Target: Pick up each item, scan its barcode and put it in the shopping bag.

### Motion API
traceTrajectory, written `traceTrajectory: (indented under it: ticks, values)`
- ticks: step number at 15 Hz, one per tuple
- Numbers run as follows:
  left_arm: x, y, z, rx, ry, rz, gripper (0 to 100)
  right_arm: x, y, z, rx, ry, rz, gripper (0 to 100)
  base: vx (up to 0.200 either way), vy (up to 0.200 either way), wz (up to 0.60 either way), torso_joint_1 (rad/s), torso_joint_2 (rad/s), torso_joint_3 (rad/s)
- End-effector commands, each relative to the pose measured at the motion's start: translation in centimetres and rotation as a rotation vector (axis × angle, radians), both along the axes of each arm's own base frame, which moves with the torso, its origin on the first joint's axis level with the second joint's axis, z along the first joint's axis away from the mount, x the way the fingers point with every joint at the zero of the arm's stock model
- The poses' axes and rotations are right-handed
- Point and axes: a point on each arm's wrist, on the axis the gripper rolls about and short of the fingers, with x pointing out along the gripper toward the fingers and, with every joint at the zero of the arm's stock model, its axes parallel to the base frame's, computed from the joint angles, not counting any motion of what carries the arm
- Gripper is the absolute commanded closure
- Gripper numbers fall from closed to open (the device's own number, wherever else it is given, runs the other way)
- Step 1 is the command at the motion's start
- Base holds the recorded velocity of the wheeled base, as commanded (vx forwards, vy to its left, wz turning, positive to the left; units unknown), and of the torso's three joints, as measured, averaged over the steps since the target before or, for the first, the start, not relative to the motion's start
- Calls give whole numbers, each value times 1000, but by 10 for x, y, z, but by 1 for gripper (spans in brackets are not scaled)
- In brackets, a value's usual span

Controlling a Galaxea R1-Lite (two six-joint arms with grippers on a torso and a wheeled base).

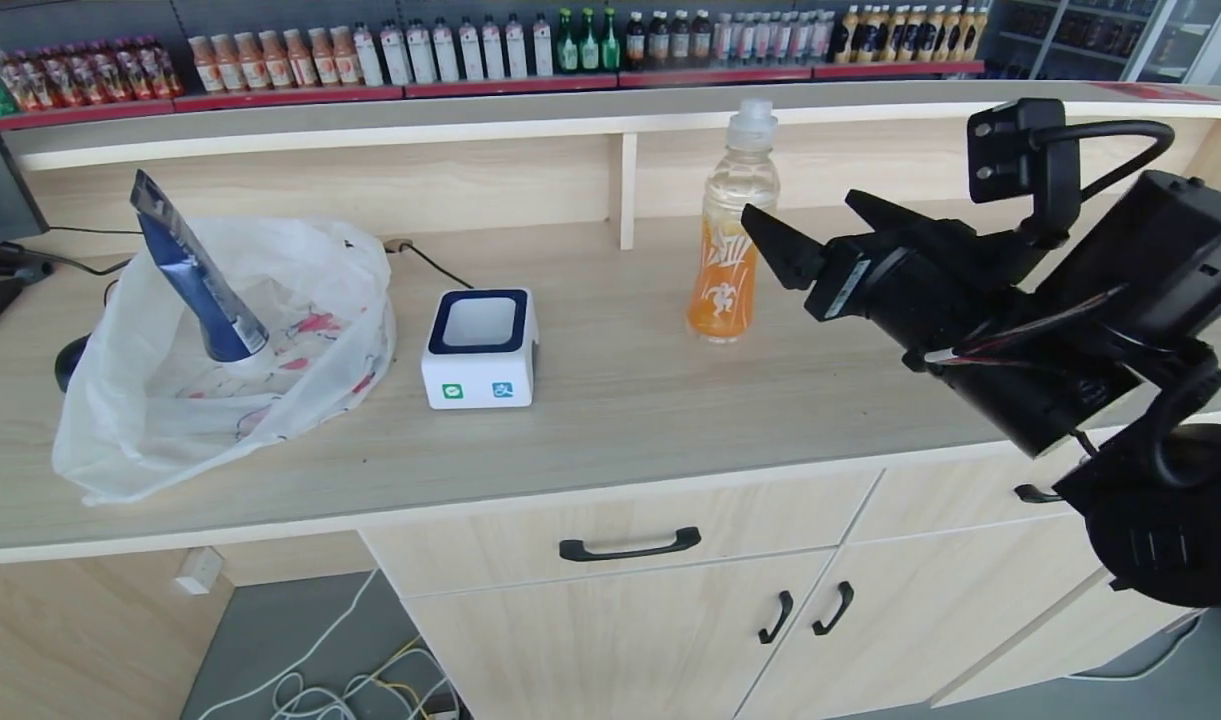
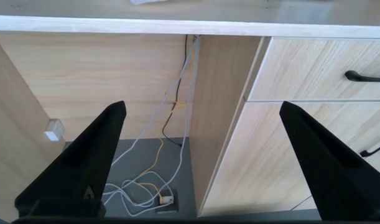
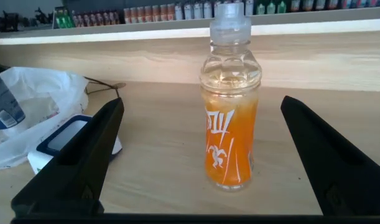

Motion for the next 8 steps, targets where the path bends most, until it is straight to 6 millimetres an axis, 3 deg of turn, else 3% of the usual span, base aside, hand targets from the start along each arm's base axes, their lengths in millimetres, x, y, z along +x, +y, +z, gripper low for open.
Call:
traceTrajectory:
  ticks: [1, 4, 5, 8]
  values:
    - [0, 0, 0, 0, 0, 0, 0, 22, -4, -3, -5, 1, -35, 0, 0, 0, 0, 0, 0, 0]
    - [0, 0, 0, 0, 1, 0, 0, 42, -3, -4, -8, -4, -60, 0, 0, 0, 0, 0, 0, 0]
    - [0, 0, 0, -1, 0, 0, 0, 52, 7, -1, -17, 19, -51, 0, 0, 0, 0, 0, 0, 0]
    - [0, 0, 0, 0, 0, 0, 0, 62, 12, 5, -20, 71, -44, 0, 0, 0, 0, 0, 0, 0]
